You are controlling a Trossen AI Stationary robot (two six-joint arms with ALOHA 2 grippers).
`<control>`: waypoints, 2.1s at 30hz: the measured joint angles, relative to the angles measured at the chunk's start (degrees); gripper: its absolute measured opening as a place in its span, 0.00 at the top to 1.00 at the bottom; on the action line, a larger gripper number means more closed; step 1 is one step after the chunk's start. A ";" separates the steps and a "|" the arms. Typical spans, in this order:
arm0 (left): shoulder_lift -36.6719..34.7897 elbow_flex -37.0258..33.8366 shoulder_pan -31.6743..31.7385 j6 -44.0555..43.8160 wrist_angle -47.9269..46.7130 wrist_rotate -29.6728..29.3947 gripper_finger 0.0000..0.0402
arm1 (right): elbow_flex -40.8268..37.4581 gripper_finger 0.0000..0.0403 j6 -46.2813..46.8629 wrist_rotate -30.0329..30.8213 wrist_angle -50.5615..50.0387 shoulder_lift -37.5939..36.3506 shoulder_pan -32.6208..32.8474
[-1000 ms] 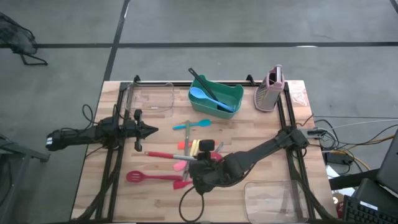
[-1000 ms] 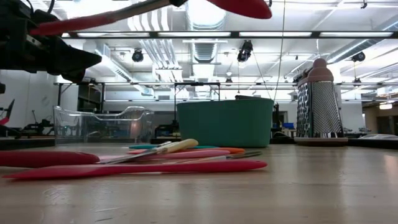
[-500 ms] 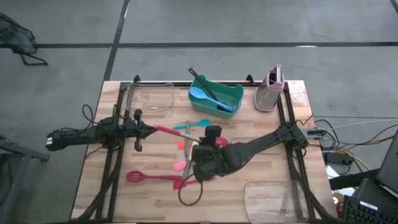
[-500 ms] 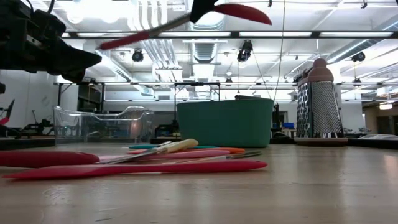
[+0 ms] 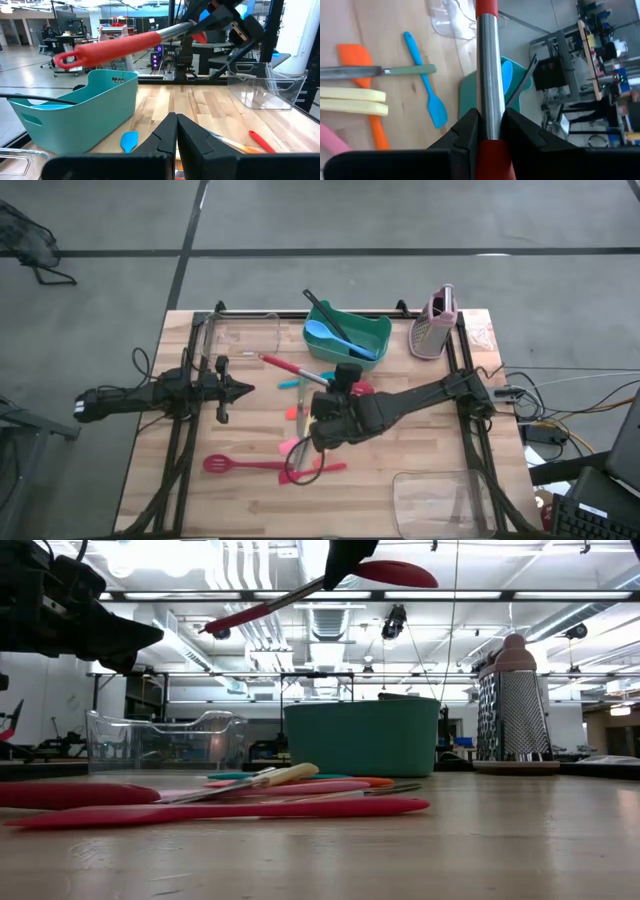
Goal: Pick & Place Kitchen Items
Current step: Put the red and silver serving spoon into the green bin
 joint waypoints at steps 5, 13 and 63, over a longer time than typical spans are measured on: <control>-0.01 0.00 0.01 0.00 0.02 0.00 0.95 | -5.43 0.82 -0.54 -4.09 8.12 -2.68 1.34; -0.02 -0.02 -0.01 0.00 0.15 0.00 0.95 | -21.19 0.82 -1.71 -4.69 21.55 -13.15 2.15; -0.02 -0.02 0.00 0.00 0.31 0.00 0.95 | -45.77 0.80 -16.77 -25.57 56.38 -19.01 -39.70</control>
